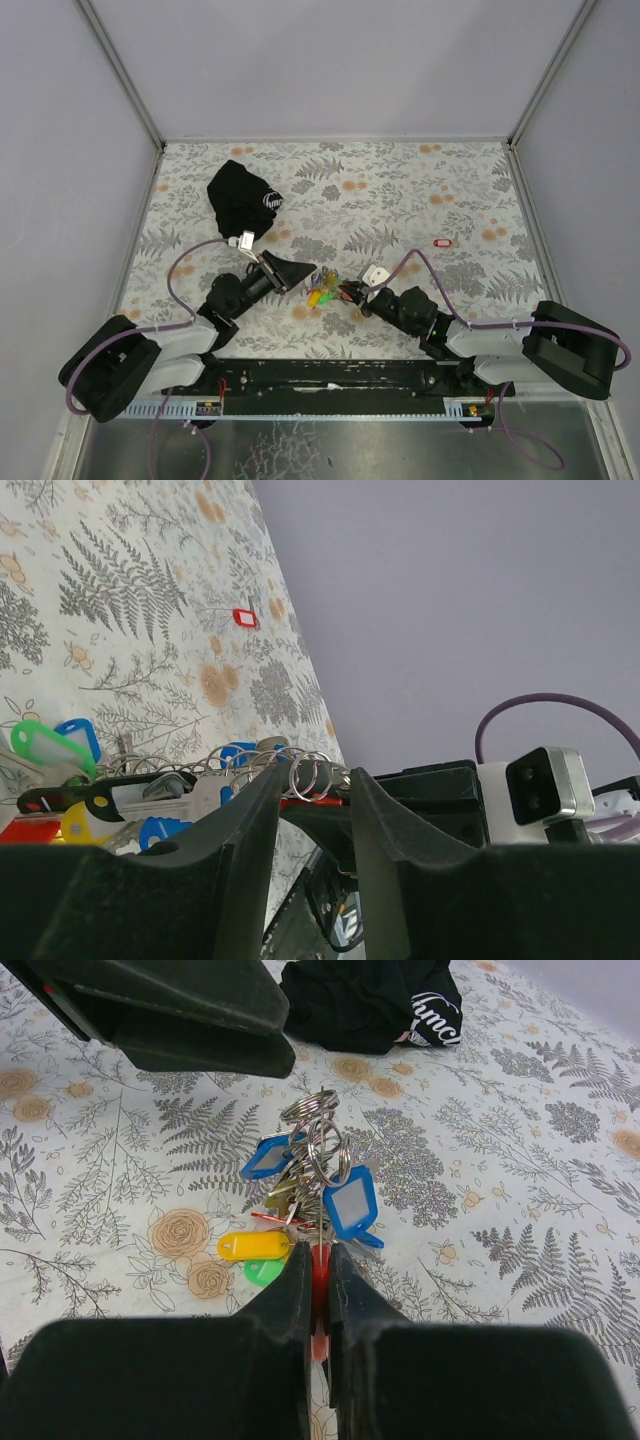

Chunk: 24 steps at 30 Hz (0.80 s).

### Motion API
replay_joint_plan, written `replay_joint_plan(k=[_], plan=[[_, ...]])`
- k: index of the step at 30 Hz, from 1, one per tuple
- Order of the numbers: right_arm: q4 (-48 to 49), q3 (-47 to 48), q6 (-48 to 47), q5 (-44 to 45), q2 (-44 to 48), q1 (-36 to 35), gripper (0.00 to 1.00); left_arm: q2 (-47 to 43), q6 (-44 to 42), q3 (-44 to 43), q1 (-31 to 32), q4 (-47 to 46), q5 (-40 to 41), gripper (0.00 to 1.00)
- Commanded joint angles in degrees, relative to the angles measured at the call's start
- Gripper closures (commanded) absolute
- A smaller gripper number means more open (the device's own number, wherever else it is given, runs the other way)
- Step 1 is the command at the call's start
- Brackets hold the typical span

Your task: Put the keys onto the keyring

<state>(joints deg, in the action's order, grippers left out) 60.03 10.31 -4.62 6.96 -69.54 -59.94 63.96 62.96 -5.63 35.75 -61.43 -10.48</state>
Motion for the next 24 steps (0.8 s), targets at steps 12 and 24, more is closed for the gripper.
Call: replay_joint_plan(k=[12,24], plan=[[7.4,0.6,0.4,0.3,0.5,-0.4,1.0,11.0,6.5,-0.7,-0.9,-17.5,-7.0,0.69],[7.3,0.8,0.4,-0.5,0.4,-0.4,1.0,11.5,4.2,-2.4,-0.9,-13.3,-7.1,0.67]])
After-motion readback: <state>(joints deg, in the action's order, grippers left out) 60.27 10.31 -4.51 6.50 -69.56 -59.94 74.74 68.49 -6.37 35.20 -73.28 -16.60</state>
